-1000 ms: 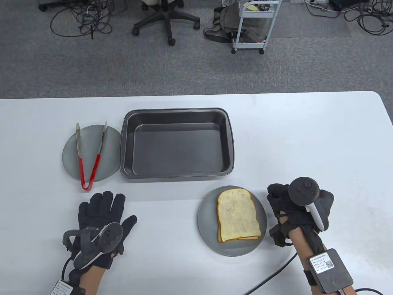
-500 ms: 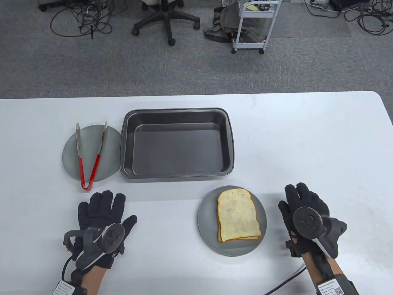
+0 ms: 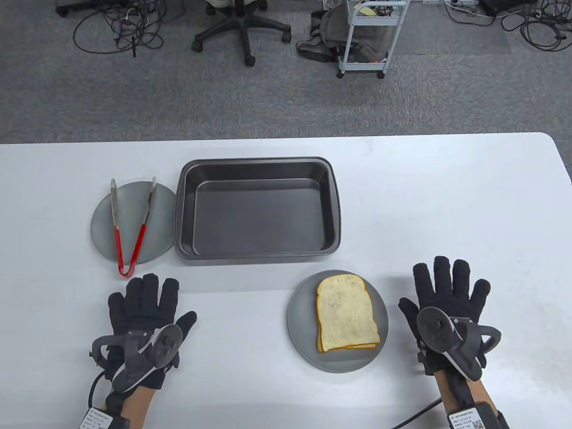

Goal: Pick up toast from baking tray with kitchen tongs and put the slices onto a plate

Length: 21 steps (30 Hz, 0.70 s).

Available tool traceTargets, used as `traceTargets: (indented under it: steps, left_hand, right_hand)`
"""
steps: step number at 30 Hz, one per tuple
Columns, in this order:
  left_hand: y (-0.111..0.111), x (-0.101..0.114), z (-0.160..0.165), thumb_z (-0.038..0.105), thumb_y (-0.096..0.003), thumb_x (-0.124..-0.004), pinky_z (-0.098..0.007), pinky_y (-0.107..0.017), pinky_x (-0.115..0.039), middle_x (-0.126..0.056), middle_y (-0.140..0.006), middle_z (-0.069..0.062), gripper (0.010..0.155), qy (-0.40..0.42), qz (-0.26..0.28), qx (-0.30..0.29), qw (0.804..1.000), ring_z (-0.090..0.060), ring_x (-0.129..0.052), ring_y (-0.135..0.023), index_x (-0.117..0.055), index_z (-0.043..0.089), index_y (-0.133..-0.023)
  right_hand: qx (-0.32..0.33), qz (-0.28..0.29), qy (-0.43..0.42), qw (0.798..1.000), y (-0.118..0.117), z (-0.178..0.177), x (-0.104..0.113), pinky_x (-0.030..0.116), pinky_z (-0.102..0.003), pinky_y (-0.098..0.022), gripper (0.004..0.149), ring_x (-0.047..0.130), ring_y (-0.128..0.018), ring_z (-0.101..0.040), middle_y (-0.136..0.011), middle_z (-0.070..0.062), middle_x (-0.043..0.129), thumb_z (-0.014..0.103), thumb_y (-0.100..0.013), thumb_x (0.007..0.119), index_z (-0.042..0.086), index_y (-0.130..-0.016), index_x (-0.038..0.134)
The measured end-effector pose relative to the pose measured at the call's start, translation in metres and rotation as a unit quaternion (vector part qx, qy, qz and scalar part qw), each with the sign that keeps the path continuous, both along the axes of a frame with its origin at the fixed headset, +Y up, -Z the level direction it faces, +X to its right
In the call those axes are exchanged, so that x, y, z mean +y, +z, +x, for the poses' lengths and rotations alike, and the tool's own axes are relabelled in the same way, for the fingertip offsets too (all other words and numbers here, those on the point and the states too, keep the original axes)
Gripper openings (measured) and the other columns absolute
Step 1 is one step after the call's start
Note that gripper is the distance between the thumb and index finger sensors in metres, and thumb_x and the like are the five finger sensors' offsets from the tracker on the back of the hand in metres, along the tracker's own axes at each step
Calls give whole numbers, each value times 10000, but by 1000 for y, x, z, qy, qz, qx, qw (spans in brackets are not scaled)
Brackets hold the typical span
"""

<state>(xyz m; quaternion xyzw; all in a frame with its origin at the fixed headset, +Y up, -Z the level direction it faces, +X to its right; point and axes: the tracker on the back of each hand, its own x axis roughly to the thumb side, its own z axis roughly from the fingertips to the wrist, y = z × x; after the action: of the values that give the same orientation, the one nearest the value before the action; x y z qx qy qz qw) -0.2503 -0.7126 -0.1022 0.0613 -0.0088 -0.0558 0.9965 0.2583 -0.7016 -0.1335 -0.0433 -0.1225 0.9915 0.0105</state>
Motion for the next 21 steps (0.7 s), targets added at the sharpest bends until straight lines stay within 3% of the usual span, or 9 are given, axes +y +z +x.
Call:
traceTargets:
  steps: [8,21]
  left_hand:
    - [-1,0,1,755,-414,-553,-809,-703,-259,-334,-1225,-124,849,-8,-3,4,1000,-475,-307,-1119,-371,325,-1124]
    - [-1,-2,1,767,-409,-529,-813,-698,-252,-314,-1234,-117,860,-8,-18,9,1000,-488,-284,-1125,-337,338,-1129]
  right_hand:
    - [-8,-7,-1,1000,0,7,1,250,-752,-732,842,384,-1127,-420,-1198,-55,493,635,-302,901,346,-1047,637]
    - [-11,0,-17,1000,1,11,4,256,-755,-731,843,368,-1130,-395,-1196,-48,503,637,-300,903,344,-1046,639]
